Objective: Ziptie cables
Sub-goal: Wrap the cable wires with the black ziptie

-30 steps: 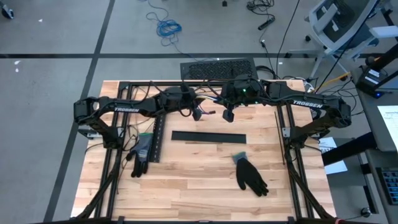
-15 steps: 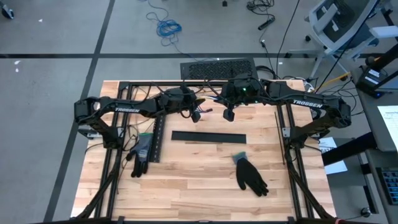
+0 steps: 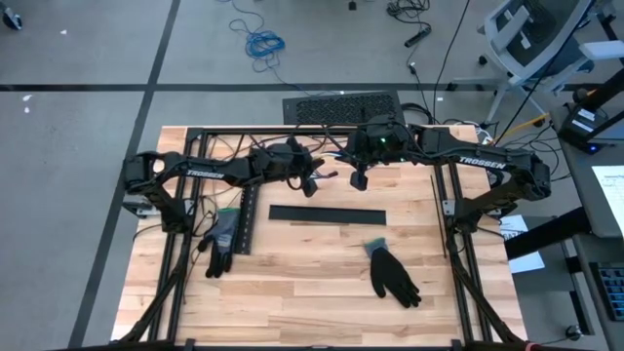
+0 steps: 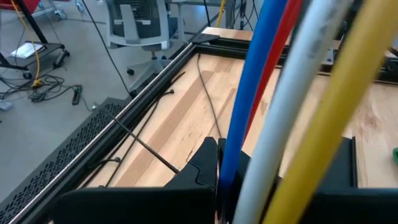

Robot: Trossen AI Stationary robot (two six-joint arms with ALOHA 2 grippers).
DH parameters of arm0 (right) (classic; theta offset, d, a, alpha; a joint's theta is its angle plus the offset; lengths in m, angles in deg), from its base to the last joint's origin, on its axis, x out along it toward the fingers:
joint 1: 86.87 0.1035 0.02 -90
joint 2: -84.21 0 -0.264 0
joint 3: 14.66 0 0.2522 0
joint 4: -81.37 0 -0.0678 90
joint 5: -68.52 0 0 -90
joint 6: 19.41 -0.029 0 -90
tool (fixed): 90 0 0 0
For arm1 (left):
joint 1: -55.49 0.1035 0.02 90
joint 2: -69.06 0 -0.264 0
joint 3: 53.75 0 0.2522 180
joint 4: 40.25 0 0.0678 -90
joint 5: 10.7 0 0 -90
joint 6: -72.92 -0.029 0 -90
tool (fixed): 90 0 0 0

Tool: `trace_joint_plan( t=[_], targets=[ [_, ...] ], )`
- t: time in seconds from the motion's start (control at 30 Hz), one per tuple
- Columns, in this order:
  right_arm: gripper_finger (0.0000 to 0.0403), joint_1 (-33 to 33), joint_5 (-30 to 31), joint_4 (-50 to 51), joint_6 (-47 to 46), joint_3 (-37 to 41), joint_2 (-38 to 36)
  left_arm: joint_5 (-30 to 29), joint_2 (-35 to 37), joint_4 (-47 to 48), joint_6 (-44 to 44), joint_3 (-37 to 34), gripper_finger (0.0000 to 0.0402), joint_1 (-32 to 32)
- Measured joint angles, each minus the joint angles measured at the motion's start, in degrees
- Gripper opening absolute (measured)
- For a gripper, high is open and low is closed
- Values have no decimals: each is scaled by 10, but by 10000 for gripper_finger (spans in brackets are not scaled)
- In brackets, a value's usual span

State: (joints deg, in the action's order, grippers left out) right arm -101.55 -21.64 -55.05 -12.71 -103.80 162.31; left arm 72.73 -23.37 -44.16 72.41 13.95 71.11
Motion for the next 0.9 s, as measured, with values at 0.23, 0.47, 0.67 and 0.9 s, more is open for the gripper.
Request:
trace_joint_plan(
  t=[0.23, 0.47, 0.67, 0.9],
  targets=[
    [0, 0, 0, 2, 0, 1, 0, -3, -12, -1, 2, 0, 11, -5],
    [0, 0, 0, 2, 0, 1, 0, -4, -28, -10, 2, 0, 11, -12],
    [0, 0, 0, 0, 0, 1, 0, -4, -35, -20, 2, 0, 11, -15],
    [0, 0, 0, -1, 0, 1, -1, -5, -35, -25, 2, 0, 11, -15]
  ],
)
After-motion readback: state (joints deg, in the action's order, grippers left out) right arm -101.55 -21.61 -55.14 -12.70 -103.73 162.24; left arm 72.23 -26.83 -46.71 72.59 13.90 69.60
